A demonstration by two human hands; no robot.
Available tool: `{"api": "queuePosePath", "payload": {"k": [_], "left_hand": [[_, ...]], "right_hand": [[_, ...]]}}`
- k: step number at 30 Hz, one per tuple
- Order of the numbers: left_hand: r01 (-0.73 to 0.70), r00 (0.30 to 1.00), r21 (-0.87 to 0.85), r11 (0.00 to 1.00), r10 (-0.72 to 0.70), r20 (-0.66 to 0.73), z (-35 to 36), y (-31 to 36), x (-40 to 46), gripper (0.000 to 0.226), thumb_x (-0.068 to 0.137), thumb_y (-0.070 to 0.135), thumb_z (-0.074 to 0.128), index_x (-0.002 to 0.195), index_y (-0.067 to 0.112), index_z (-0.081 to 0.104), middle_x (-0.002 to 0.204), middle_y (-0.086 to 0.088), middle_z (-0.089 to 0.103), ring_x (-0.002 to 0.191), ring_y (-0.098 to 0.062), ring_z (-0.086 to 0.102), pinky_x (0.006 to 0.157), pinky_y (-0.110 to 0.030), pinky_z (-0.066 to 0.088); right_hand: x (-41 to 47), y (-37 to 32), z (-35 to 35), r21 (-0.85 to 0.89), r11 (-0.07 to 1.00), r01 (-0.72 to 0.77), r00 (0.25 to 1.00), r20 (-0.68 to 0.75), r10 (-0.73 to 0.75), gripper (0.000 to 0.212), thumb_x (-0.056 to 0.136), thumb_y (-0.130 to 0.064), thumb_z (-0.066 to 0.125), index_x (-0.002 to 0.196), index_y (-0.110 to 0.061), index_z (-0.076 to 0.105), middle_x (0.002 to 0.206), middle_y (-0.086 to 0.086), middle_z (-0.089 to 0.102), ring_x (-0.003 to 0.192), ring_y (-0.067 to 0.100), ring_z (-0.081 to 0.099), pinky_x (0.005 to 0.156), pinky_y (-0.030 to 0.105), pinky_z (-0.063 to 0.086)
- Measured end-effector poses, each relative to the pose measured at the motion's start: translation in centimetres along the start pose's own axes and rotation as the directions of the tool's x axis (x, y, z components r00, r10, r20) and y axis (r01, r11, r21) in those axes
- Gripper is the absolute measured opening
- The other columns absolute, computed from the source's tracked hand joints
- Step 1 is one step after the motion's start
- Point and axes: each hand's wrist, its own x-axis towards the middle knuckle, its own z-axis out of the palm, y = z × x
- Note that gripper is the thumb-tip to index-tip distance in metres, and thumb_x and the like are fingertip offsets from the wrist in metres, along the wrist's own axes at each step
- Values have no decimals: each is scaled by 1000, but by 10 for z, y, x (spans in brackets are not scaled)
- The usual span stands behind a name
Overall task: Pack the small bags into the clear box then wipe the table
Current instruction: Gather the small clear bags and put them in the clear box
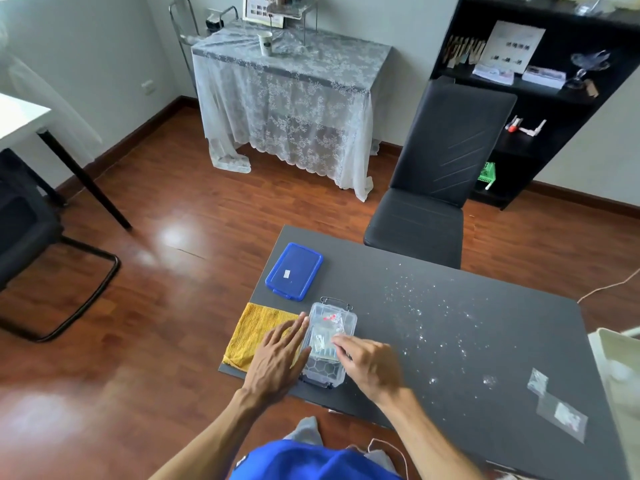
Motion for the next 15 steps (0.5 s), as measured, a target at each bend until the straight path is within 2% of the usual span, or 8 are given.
{"api": "queuePosePath", "payload": {"k": [6,10,15], "left_hand": [[-41,999,-34,999,41,27,5,-7,1,55,105,39,32,155,19,22,162,3,22,146,-13,27,116,-27,20],[-48,997,-44,998,50,56,7,-9,4,55,106,41,27,156,22,16,162,5,18,147,-11,23,118,-26,17],[-37,997,-52,998,40,63,9,-10,5,54,105,41,23,156,23,14,162,5,20,147,-11,24,118,-26,16]], "right_hand": [[3,-6,6,-158,979,-129,964,212,161,4,86,-25,77,85,-25,73,73,-10,76,61,15,73,47,29,56],[20,-10,12,-231,962,-143,887,401,228,17,100,-30,55,104,-23,69,94,1,78,86,27,74,70,36,57],[26,-7,15,-200,971,-131,850,481,214,20,99,-34,60,111,-23,70,100,5,78,93,27,74,78,37,59]]}}
